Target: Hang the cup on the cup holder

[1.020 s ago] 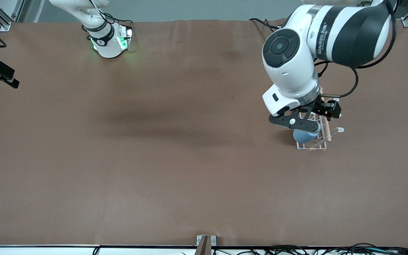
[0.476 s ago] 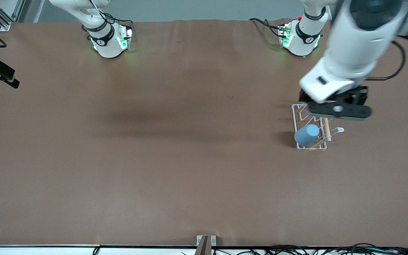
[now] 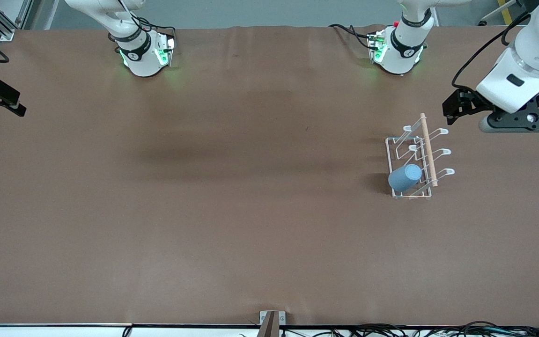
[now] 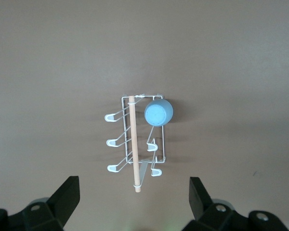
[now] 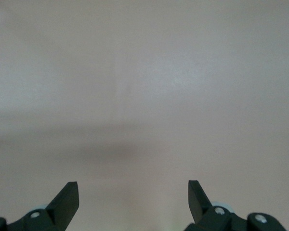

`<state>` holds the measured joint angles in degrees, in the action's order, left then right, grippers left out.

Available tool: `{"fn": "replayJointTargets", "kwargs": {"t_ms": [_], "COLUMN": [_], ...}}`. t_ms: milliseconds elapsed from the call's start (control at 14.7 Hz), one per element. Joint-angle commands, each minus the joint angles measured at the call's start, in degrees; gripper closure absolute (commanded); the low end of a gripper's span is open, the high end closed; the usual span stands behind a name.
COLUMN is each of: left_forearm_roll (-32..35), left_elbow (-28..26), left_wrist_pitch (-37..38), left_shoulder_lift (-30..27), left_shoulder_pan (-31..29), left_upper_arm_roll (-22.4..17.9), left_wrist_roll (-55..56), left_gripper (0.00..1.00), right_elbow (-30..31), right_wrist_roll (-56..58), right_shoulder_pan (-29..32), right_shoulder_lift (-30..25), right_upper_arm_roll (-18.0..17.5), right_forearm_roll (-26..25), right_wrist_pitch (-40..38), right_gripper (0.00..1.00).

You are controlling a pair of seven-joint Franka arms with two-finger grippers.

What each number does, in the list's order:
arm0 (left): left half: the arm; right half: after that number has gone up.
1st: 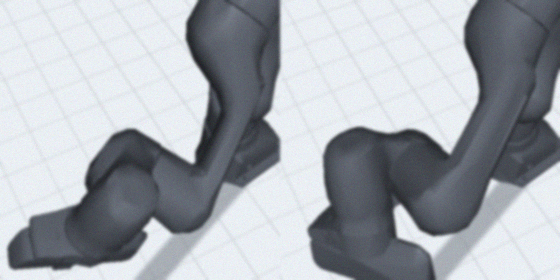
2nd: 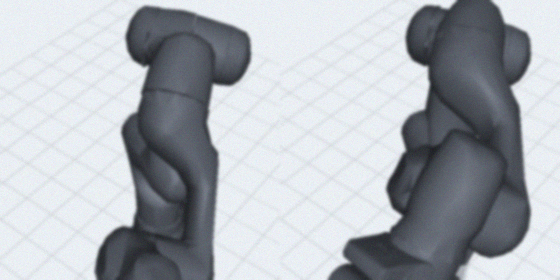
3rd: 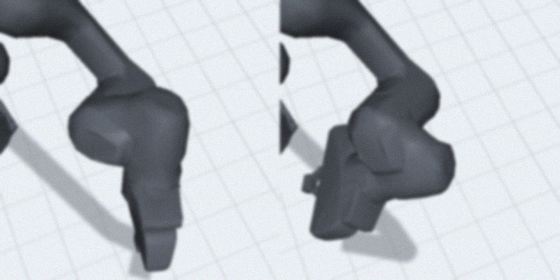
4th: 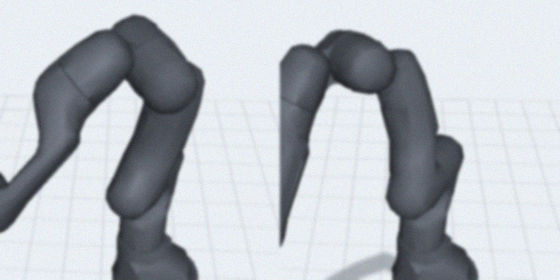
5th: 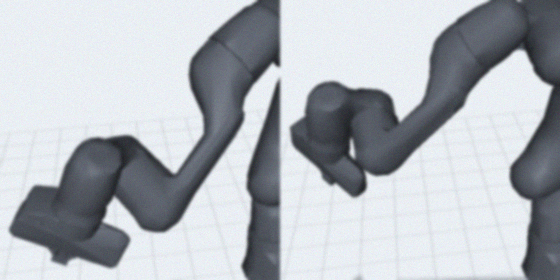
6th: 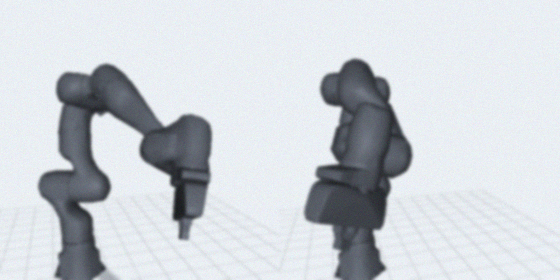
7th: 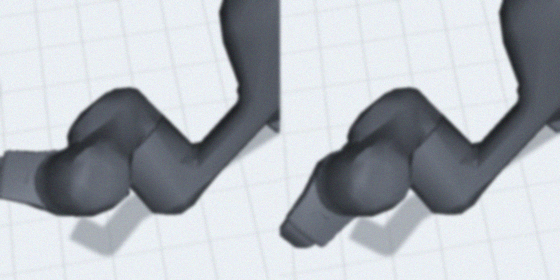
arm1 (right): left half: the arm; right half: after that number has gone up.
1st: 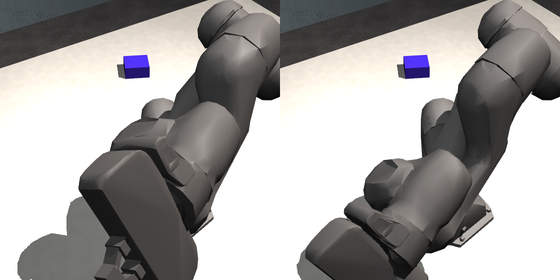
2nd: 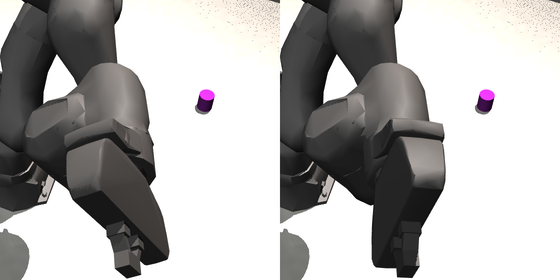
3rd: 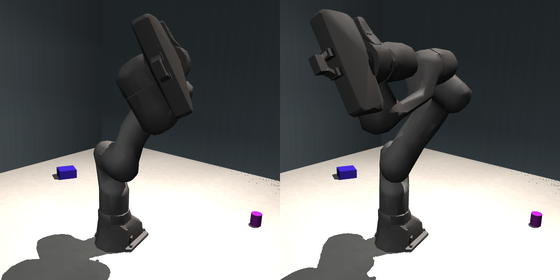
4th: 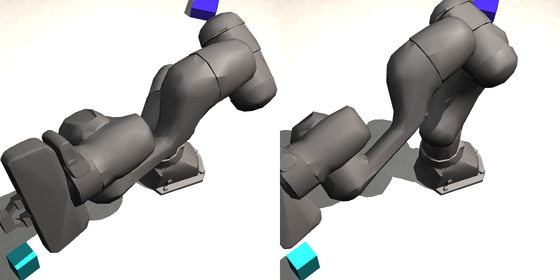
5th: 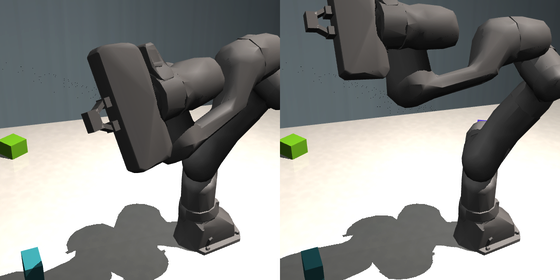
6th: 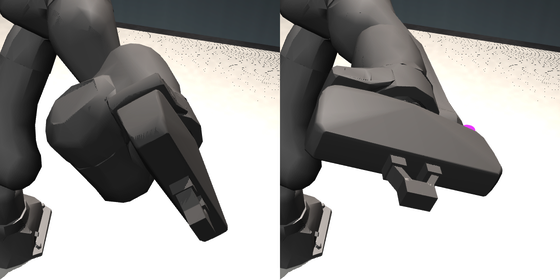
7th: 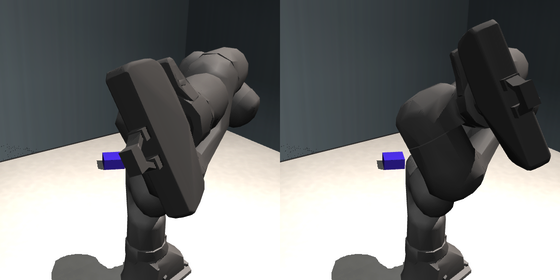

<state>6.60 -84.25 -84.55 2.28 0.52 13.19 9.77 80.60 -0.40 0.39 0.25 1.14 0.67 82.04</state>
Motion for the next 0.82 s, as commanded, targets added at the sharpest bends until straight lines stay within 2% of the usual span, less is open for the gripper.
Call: {"fn": "replayJointTargets", "kwargs": {"t_ms": [0,204,748], "left_forearm_roll": [-3.16,-4.83,-5.1], "left_elbow": [-10.22,-12.08,-11.64], "left_wrist_pitch": [-4.13,-4.13,-3.86], "left_shoulder_lift": [-7.54,-9.57,-9.75], "left_shoulder_pan": [0.27,0.27,0.1], "left_upper_arm_roll": [-3.25,-4.4,-5.37], "left_wrist_roll": [-2.11,-2.82,-3.88], "left_gripper": [0.0,0.0,0.0], "right_elbow": [0.61,0.61,1.05], "right_wrist_roll": [0.58,0.58,0.67], "right_shoulder_pan": [0.22,0.31,0.4], "right_shoulder_lift": [-0.61,-0.61,-0.61], "right_upper_arm_roll": [-0.17,-0.17,-0.17], "right_forearm_roll": [0.65,0.65,0.74], "right_wrist_pitch": [-0.3,-0.65,-0.65], "right_gripper": [0.0,0.0,0.0]}}
